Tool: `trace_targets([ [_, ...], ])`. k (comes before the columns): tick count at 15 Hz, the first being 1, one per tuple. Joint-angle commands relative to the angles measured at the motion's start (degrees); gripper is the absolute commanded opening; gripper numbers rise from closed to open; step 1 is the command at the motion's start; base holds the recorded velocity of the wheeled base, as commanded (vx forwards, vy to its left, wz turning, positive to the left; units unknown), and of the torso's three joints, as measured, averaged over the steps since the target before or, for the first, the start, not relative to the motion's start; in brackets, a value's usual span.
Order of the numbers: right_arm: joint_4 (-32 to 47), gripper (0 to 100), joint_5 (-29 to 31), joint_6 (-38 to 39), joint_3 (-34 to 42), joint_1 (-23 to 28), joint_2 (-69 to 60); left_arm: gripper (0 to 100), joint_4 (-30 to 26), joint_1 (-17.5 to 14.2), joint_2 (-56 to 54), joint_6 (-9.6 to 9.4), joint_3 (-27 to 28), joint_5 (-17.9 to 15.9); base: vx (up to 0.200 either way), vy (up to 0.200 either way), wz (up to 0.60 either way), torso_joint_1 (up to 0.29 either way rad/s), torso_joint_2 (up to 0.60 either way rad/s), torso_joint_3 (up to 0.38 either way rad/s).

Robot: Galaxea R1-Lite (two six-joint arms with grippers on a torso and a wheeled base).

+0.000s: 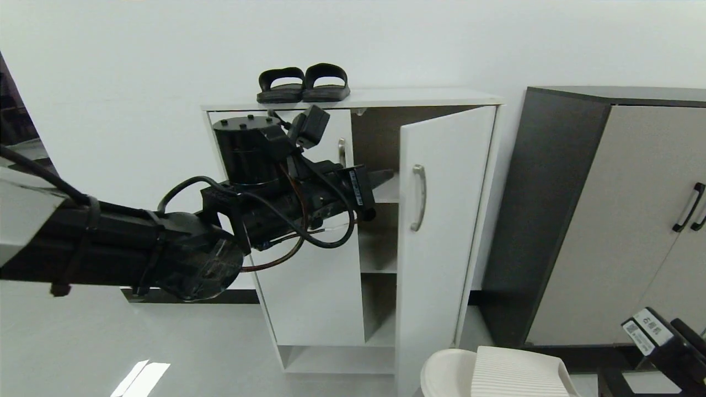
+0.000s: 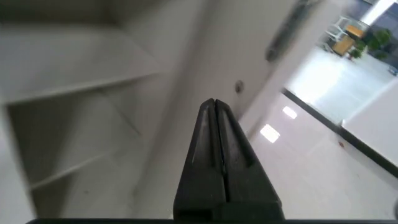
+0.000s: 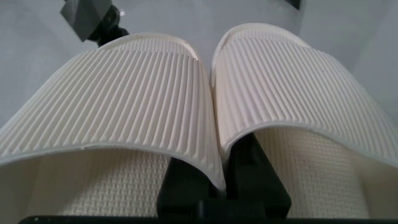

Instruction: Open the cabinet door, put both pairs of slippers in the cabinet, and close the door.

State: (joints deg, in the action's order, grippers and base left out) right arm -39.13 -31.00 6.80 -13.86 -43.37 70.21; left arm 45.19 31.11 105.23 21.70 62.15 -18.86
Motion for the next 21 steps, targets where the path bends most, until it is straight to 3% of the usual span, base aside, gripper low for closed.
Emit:
trace_targets([
  [1, -0.07, 0, 0.06, -0.03, 0.33, -0.22, -0.42, 0, 0.16, 0.97, -2.13, 0.01, -1.24, 0.93, 0.000, 0.000, 0.00, 0.000, 0.00, 0.000],
  [2, -0.07, 0, 0.06, -0.03, 0.33, -0.22, -0.42, 0, 0.16, 0.79, -2.13, 0.01, -1.24, 1.10, 0.000, 0.000, 0.00, 0.000, 0.00, 0.000],
  [5, -0.07, 0, 1.91, 0.58, -1.43, -0.04, -0.07, 0, 0.07, -5.89, -6.44, 0.01, -6.60, 5.94, 0.000, 0.000, 0.00, 0.000, 0.00, 0.000],
  [7, -0.07, 0, 6.57, 0.76, -3.45, -0.04, 2.30, 0, -0.01, -10.98, -12.77, -0.69, -12.75, 9.45, 0.000, 0.000, 0.00, 0.000, 0.00, 0.000],
  [8, -0.07, 0, 8.94, 0.76, -4.07, -0.13, 3.27, 0, -0.28, -14.06, -16.90, -2.45, -16.62, 10.60, 0.000, 0.000, 0.00, 0.000, 0.00, 0.000],
  [9, -0.07, 0, 10.08, 0.76, -4.33, -0.13, 3.97, 0, -0.37, -18.63, -21.38, -6.14, -20.93, 12.18, 0.000, 0.000, 0.00, 0.000, 0.00, 0.000],
  [11, 0.02, 0, 10.26, 0.76, -4.86, -0.13, 4.06, 0, -0.28, -28.30, -29.56, -13.00, -31.03, 20.09, 0.000, 0.000, 0.00, 0.000, 0.00, 0.000],
  [12, -0.07, 0, 10.35, 0.76, -4.95, -0.13, 4.06, 0, -0.28, -32.87, -34.57, -13.96, -37.01, 22.11, 0.000, 0.000, 0.00, 0.000, 0.00, 0.000],
  [14, 0.02, 0, 10.35, 0.76, -4.95, -0.13, 3.80, 0, -0.37, -41.04, -43.79, -15.63, -47.47, 22.11, 0.000, 0.000, 0.00, 0.000, 0.00, 0.000],
  [15, -0.07, 0, 10.35, 0.67, -4.95, -0.13, 3.71, 0, -0.45, -42.54, -48.54, -16.43, -51.95, 22.02, 0.000, 0.000, 0.00, 0.000, 0.00, 0.000],
  [17, 0.02, 0, 10.35, 0.58, -4.68, -0.13, 3.27, 0, -0.89, -42.45, -55.83, -17.04, -58.10, 21.06, 0.000, 0.000, 0.00, 0.000, 0.00, 0.000],
  [19, 0.02, 0, 10.35, 0.40, -4.51, -0.13, 3.18, 0, -5.38, -42.80, -61.55, -17.57, -62.15, 22.02, 0.000, 0.000, 0.00, 0.000, 0.00, 0.000],
  [20, 0.02, 0, 10.35, 0.40, -4.51, -0.13, 3.18, 0, -12.32, -42.80, -65.94, -16.78, -62.15, 23.78, 0.000, 0.000, 0.00, 0.000, 0.00, 0.000],
  [21, -0.07, 0, 10.35, 0.40, -4.33, -0.13, 3.18, 0, -25.77, -42.62, -76.23, -17.66, -62.15, 24.22, 0.000, 0.000, 0.00, 0.000, 0.00, 0.000],
])
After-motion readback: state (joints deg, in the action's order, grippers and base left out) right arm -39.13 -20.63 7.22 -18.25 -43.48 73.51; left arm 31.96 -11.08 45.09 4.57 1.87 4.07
